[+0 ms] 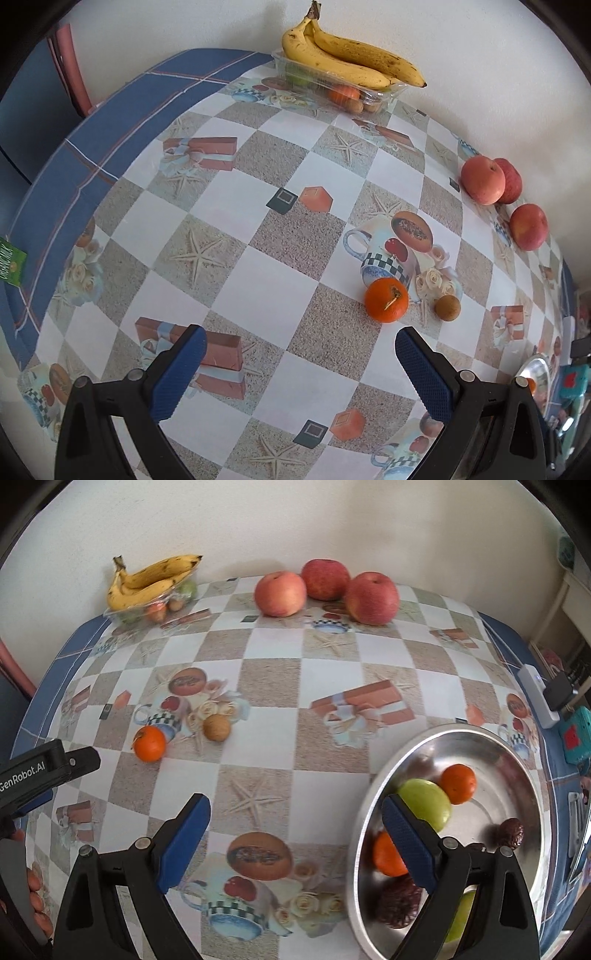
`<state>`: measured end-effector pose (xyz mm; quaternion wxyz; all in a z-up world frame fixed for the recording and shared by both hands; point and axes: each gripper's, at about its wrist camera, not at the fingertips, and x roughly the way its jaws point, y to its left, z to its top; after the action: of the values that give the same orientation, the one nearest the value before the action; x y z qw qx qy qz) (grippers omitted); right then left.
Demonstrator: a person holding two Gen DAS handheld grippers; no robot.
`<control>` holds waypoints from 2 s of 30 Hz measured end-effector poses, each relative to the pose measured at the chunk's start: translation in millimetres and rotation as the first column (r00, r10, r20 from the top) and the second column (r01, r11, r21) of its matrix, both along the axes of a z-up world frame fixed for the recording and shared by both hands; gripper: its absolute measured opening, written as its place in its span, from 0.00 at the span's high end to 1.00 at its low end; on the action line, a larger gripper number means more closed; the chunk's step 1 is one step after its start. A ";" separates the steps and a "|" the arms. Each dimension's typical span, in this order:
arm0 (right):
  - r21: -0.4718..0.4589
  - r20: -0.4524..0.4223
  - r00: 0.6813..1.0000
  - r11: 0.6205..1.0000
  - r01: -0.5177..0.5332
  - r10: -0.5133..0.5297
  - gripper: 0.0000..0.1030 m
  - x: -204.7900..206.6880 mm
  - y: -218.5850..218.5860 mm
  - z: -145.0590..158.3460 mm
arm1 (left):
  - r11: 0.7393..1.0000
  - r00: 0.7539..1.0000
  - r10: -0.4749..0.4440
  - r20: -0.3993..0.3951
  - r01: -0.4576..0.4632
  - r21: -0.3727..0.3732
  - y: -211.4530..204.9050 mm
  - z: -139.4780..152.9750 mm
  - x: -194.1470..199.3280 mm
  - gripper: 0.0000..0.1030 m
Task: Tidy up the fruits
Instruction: 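Move the left tool to the last tangerine while the right moves to the tan round fruit, then grasp the tan round fruit with the right tool while the left grasps the tangerine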
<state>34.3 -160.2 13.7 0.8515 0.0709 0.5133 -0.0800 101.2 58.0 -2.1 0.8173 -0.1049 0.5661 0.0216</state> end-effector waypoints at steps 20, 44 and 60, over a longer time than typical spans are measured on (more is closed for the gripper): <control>0.095 0.020 0.999 0.995 -0.032 0.030 0.29 48.0 20.2 -16.1 | 0.976 0.998 -0.051 -0.032 0.043 -0.212 -23.0 -20.8 38.3 0.11; 0.105 -0.005 0.998 0.992 -0.063 0.064 0.58 84.2 30.8 -39.8 | 0.967 0.991 -0.098 -0.087 0.074 -0.245 -42.5 -40.9 47.1 0.62; 0.122 0.006 0.997 0.989 -0.081 0.081 0.73 75.3 28.9 -37.3 | 0.969 0.994 -0.045 -0.100 0.019 -0.248 -30.2 -39.3 36.4 0.63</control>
<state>109.6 -131.3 -23.6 0.8484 0.1019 0.5193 -0.0140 137.6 27.8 -41.3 0.7672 -0.1952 0.6083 -0.0566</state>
